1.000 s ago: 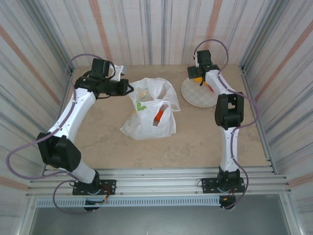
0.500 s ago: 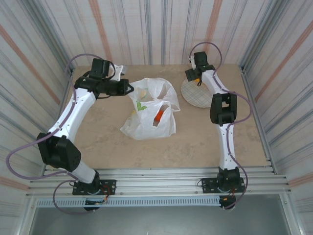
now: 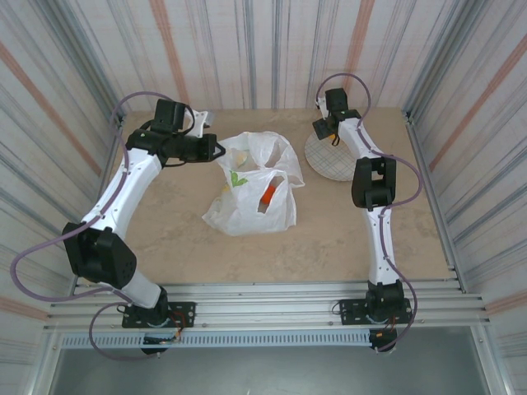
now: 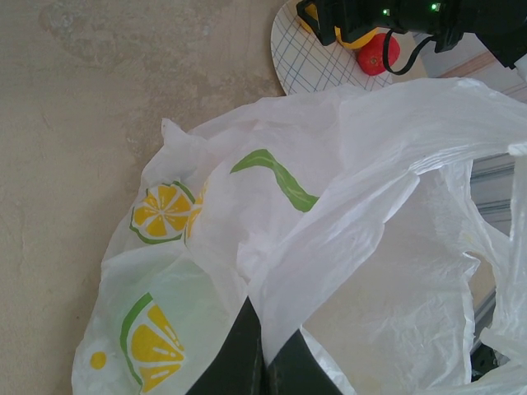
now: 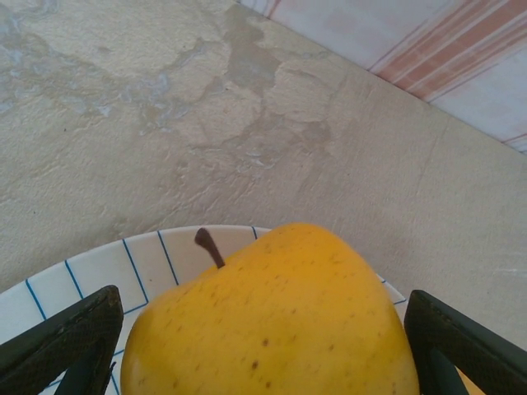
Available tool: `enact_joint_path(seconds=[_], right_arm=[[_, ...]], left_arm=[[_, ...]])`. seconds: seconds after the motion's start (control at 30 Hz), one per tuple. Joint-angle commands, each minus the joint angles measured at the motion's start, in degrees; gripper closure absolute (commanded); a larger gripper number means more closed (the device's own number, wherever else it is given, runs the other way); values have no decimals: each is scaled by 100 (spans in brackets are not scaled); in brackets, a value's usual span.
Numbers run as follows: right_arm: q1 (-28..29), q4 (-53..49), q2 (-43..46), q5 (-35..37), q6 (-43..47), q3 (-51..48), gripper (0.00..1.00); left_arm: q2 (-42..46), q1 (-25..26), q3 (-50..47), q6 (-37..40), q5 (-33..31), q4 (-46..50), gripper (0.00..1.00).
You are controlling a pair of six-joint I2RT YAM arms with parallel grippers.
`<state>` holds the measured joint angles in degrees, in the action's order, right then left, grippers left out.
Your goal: Place the fruits into the plastic bag
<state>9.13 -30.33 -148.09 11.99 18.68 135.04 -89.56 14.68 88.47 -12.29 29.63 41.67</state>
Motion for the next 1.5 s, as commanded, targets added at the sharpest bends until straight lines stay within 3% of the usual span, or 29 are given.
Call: enact_joint_path(seconds=[0.0, 0.23, 0.5, 0.77, 1.03, 1.3, 1.47], right_arm=[[19, -197, -79, -30, 114, 204, 16], [28, -402, 47, -64, 54, 198, 24], [10, -741, 57, -91, -88, 142, 13], [38, -781, 78, -170, -180, 66, 16], [71, -911, 140, -236, -268, 41, 11], [124, -975, 263, -320, -405, -6, 26], [177, -868, 799, -516, -683, -451, 33]], left_arm=[[223, -44, -58, -27, 124, -36, 100], [237, -71, -58, -35, 155, -45, 100], [319, -97, -84, -54, 195, -89, 100], [314, -143, -88, -89, 262, -115, 100], [332, -211, -97, -157, 364, -157, 100], [348, -220, -111, -173, 412, -177, 100], [360, -220, -148, -228, 463, -211, 100]])
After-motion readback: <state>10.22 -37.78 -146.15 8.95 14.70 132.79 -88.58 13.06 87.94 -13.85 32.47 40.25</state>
